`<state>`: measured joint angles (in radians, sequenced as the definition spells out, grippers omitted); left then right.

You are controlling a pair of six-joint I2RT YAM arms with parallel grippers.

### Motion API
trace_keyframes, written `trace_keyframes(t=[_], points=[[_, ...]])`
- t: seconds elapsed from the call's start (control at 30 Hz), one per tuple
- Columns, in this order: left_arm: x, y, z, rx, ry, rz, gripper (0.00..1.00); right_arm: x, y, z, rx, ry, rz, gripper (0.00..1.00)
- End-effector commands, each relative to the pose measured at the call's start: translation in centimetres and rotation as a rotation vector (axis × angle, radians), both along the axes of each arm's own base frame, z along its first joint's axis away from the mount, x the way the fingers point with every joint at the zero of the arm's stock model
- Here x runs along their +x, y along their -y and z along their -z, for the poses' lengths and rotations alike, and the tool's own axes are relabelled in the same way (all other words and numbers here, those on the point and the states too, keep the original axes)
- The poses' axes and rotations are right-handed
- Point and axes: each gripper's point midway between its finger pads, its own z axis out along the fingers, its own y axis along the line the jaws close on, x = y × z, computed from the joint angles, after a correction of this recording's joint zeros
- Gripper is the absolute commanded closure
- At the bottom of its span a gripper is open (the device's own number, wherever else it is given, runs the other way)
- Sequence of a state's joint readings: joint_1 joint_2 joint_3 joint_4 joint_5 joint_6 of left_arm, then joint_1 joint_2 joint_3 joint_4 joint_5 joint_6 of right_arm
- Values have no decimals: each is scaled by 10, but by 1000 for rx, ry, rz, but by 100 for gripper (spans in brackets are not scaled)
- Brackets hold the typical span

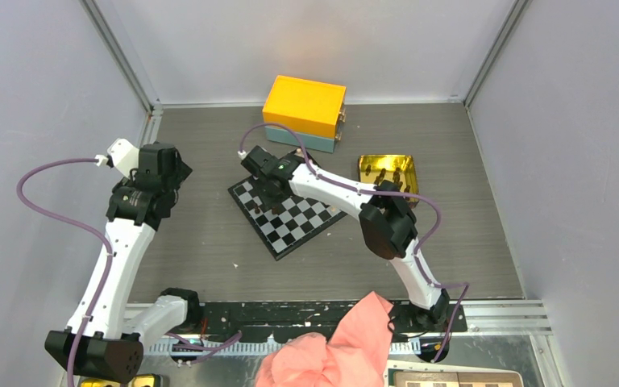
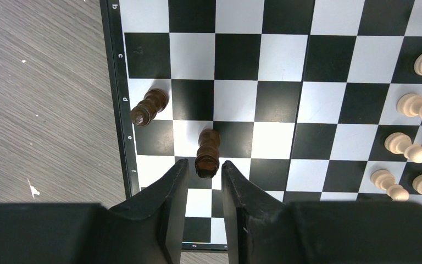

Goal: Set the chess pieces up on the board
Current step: Move the chess piece to the chessboard.

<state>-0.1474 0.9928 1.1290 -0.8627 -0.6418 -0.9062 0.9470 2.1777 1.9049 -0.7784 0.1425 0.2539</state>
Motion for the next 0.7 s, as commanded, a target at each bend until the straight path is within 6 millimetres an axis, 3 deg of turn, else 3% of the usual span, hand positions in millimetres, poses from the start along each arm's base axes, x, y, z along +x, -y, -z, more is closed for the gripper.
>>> trace_keyframes(t=[0.0, 0.3, 0.47, 0.67], points=[[5, -2, -10, -6, 61, -15, 0, 4, -12, -9, 49, 8, 2, 66], [4, -3, -10, -4, 60, -17, 0, 3, -12, -8, 48, 4, 4, 82], [4, -4, -13, 1, 65, -21, 0, 6, -10, -23, 50, 33, 0, 99], [4, -4, -16, 2, 70, -23, 0, 2, -17, -41, 66, 51, -22, 99]])
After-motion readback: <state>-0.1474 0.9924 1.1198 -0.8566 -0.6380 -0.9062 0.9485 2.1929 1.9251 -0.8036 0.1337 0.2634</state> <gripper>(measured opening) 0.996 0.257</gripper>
